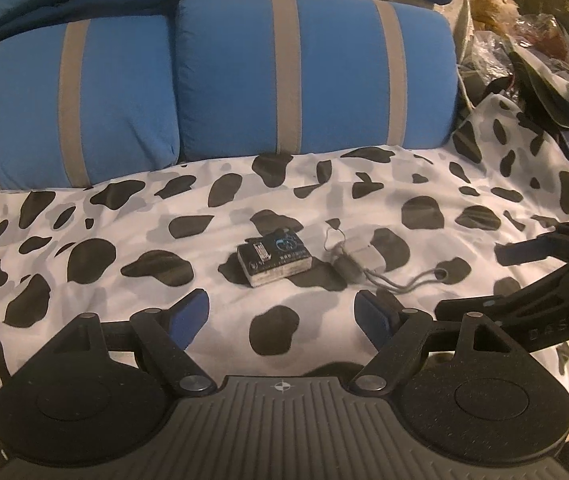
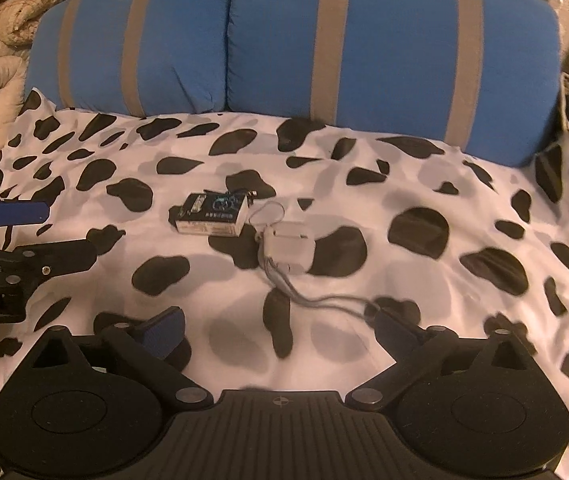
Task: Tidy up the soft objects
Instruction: 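Move the left tool toward the black pack while the right tool approaches the grey cable, then close the right tool on the grey cable while the left tool reaches the black pack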
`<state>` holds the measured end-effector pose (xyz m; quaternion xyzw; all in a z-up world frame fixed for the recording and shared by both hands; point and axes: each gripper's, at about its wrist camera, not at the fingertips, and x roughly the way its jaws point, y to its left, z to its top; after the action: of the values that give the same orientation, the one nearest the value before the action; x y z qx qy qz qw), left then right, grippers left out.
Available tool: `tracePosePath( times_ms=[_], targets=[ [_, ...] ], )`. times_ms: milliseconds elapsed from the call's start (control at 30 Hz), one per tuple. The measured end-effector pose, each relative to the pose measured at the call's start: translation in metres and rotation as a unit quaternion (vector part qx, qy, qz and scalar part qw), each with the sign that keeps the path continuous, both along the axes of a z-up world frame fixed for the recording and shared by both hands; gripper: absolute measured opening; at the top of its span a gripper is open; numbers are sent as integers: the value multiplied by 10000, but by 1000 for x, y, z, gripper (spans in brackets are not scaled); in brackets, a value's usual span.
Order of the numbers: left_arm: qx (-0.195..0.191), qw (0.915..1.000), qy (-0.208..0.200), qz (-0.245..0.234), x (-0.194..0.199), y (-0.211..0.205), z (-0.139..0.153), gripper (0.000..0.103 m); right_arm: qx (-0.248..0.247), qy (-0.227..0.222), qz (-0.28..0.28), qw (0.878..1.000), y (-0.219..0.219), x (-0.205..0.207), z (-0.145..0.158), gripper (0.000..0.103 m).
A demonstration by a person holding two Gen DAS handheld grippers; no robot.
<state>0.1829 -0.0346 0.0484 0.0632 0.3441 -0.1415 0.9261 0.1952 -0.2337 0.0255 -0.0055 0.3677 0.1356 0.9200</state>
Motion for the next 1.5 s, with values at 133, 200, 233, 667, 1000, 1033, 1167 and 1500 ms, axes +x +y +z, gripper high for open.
tracePosePath(
  times_ms=[133, 200, 233, 667, 1000, 1033, 1167, 1500],
  targets=[
    [35, 10000, -36, 28, 11, 1, 1, 80, -34, 8, 115, 9999, 2, 19, -8, 91],
    [53, 10000, -40, 54, 16, 2, 2, 80, -49, 45, 169, 9998, 4, 29, -13, 89],
    [52, 10000, -34, 73, 19, 2, 2, 80, -65, 62, 189, 9998, 5, 34, -16, 87],
    [-20, 9994, 122, 310, 41, 14, 3, 80, -311, 318, 435, 9981, 24, 78, -53, 53],
    [177, 9996, 60, 229, 40, 8, 1, 80, -602, 273, 391, 9970, 36, 86, -67, 21],
    [191, 9995, 60, 225, 40, 8, 0, 80, -618, 255, 399, 9970, 36, 85, -67, 12],
    [244, 9994, 92, 233, 41, 8, -1, 80, -494, 140, 429, 9978, 33, 81, -60, 6],
    [432, 9990, 6, 115, 44, 0, -10, 80, -153, -255, 119, 9995, 15, 76, -22, 6]
  ],
)
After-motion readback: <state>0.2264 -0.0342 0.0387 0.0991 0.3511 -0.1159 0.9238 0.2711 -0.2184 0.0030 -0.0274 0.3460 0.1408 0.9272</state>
